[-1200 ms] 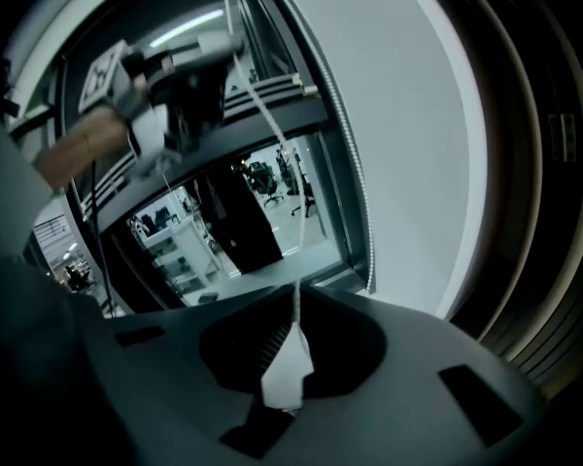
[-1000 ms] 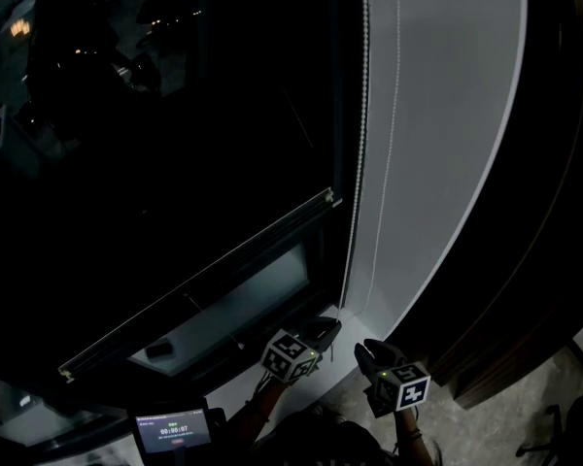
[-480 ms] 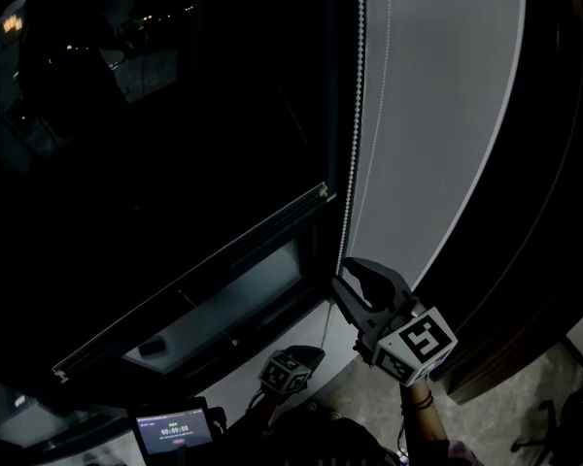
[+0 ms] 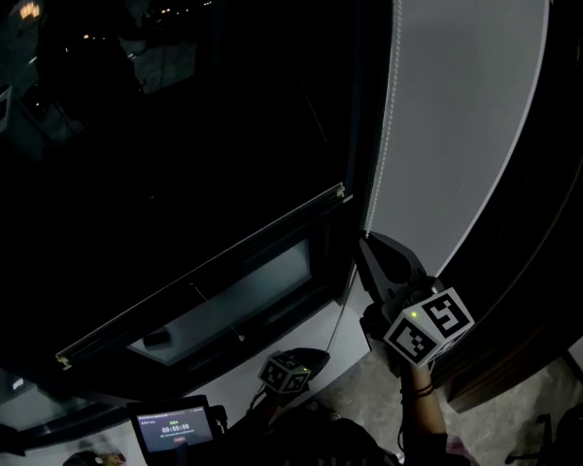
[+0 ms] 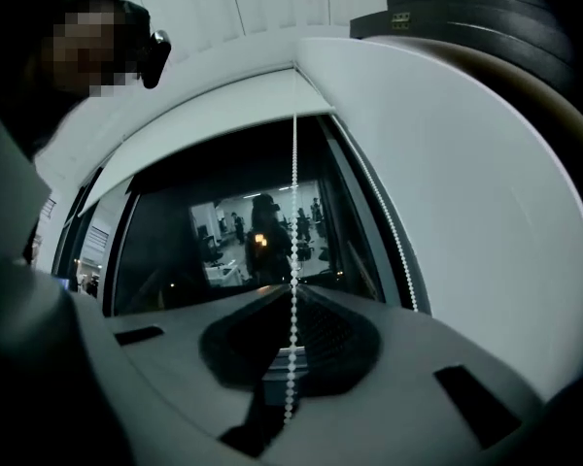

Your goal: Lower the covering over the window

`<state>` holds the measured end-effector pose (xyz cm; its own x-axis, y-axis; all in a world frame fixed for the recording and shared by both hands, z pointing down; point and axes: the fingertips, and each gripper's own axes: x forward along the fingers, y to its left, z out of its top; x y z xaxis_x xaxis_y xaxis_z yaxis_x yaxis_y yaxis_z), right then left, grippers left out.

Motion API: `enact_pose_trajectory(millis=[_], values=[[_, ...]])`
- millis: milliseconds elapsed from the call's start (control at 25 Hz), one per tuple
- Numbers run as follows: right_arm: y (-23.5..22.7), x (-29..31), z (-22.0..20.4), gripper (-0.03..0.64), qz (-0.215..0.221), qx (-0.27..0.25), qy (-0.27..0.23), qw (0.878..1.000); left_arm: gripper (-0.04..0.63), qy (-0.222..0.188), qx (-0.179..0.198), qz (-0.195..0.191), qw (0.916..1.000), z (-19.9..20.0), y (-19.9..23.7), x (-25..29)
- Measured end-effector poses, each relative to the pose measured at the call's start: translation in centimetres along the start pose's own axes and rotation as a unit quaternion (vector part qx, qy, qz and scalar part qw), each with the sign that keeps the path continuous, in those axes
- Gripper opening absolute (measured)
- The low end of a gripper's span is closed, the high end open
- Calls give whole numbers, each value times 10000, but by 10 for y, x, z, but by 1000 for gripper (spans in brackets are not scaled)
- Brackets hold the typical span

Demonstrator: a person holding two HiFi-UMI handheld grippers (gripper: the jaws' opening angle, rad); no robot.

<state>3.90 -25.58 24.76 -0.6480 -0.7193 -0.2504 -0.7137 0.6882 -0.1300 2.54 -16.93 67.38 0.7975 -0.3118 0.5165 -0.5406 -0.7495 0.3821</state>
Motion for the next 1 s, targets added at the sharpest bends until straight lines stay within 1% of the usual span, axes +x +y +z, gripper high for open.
enact_pose_trajectory(millis=[120, 200, 280, 360, 400, 480, 560, 640, 720, 800, 840, 880, 920, 1000], values=[[-9, -8, 3, 20, -264, -164, -161, 9994, 4, -241, 148, 184, 9994, 2, 1, -11], [-15, -12, -3, 20, -394, -311, -75, 9987, 9, -598, 83, 252, 9979, 14, 4, -20], [-22, -16, -31, 20, -487, -317, 277, 9979, 14, -1151, -35, 253, 9930, 43, 6, -34], [-33, -26, -88, 20, -658, -208, 930, 9933, 14, -1710, -16, 229, 9850, 81, 7, -51], [-36, -34, -124, 20, -745, -65, 1326, 9883, 14, -1958, 83, 204, 9804, 103, 5, -60], [-40, -56, -196, 20, -901, 248, 2059, 9741, 14, -2410, 401, 145, 9696, 150, -2, -79], [-43, -81, -259, 20, -1026, 446, 2587, 9595, 14, -2809, 741, -39, 9569, 192, -16, -94], [-39, -100, -306, 20, -1088, 676, 3023, 9446, 48, -3063, 1009, -225, 9463, 231, -37, -108], [-32, -114, -337, 20, -1105, 788, 3436, 9293, 82, -3315, 1253, -351, 9344, 272, -62, -124], [-30, -132, -370, 20, -1114, 789, 3931, 9093, 100, -3521, 1483, -584, 9223, 303, -85, -131], [-29, -139, -382, 20, -1112, 779, 4125, 9008, 103, -3565, 1600, -707, 9178, 313, -95, -132], [-27, -145, -390, 20, -1114, 786, 4244, 8951, 103, -3561, 1728, -805, 9148, 321, -104, -131], [-26, -148, -394, 20, -1126, 821, 4277, 8931, 103, -3523, 1860, -874, 9130, 327, -111, -129], [-25, -150, -393, 20, -1165, 974, 4192, 8951, 103, -3434, 2074, -962, 9110, 332, -121, -124]])
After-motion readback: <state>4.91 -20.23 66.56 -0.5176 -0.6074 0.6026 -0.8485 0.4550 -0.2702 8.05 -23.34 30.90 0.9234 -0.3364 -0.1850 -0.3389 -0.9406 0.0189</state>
